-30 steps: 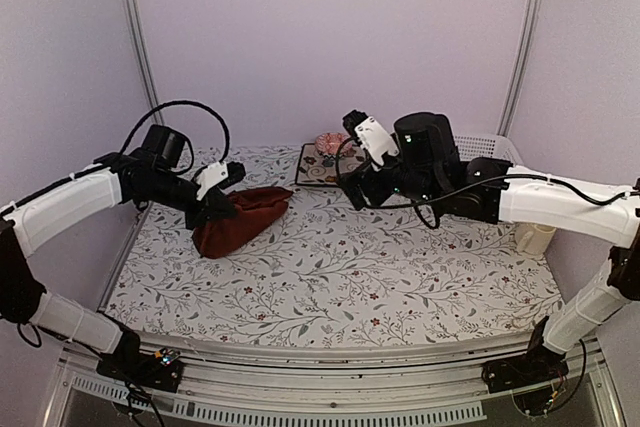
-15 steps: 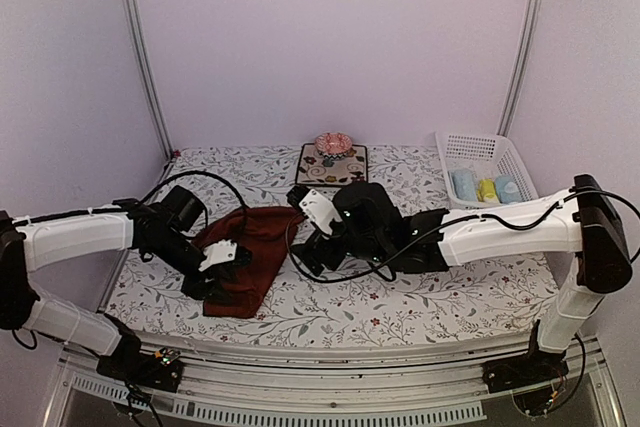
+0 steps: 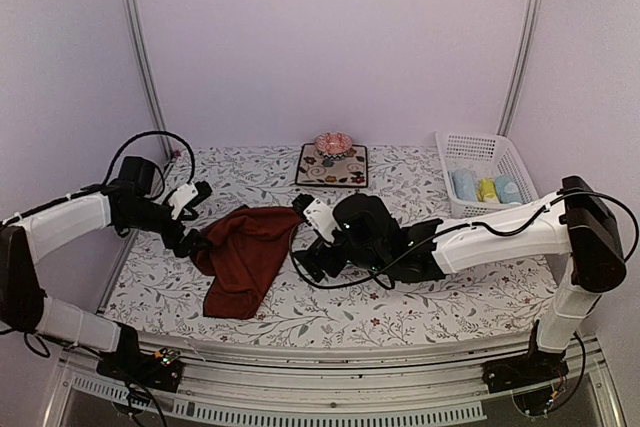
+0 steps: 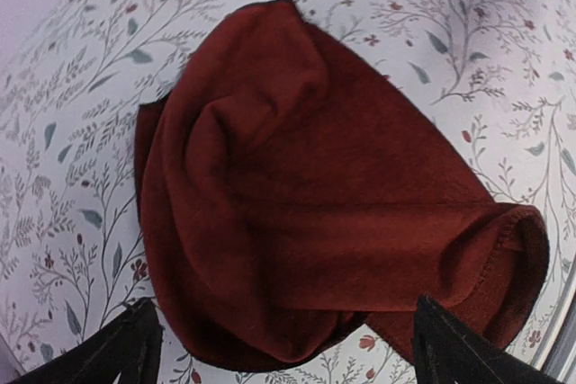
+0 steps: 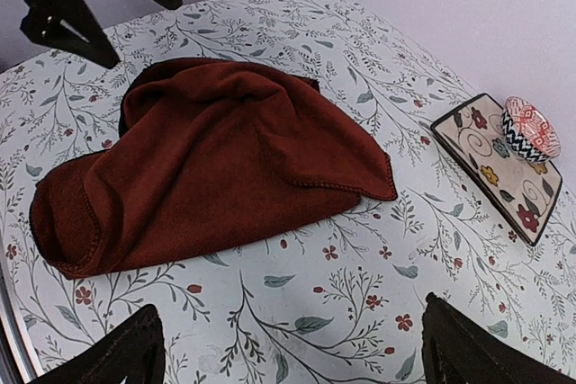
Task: Roll the towels
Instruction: Place the towel at the center of the board, then adjust the towel at the center of the board.
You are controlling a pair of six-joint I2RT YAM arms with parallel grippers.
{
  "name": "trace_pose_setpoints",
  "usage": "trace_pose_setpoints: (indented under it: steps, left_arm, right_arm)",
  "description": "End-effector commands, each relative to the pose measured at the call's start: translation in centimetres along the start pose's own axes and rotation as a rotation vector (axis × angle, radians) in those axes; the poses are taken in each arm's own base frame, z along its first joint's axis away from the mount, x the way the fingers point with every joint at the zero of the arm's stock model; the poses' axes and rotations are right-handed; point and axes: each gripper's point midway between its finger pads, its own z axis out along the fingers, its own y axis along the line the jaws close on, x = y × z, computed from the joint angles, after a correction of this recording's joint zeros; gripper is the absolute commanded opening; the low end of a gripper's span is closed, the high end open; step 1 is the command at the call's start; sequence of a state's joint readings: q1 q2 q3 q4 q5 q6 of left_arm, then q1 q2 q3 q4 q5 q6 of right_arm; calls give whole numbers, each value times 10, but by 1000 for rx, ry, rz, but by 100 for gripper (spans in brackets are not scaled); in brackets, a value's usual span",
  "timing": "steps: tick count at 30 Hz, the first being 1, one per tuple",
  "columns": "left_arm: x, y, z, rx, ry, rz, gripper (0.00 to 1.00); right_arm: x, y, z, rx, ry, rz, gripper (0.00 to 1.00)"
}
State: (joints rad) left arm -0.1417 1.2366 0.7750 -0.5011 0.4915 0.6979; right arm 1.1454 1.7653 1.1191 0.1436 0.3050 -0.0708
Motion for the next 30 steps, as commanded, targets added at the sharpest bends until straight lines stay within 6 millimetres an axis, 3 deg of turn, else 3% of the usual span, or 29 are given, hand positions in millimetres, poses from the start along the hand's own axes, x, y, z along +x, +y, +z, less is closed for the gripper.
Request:
trace_pose_setpoints:
  steps: [1, 3, 8, 19, 26, 30]
  left_arm:
    - [19, 47, 0, 21, -13, -312, 97]
    - [37, 62, 4, 48, -8, -448, 97]
    - [68, 76, 15, 159, -25, -676, 97]
    - [95, 54, 39, 323, 31, -811, 85]
    - [100, 54, 49, 360, 31, -848, 68]
    - [94, 62, 53, 379, 5, -856, 47]
  right_arm:
    - [-10, -1, 1, 17, -31, 26, 99]
    - [-11, -2, 0, 22, -33, 25, 99]
    - [-11, -1, -1, 17, -29, 18, 99]
    - [-6, -6, 4, 53, -3, 0, 98]
    - [-2, -5, 9, 58, 12, -13, 98]
    - [0, -5, 11, 62, 22, -20, 98]
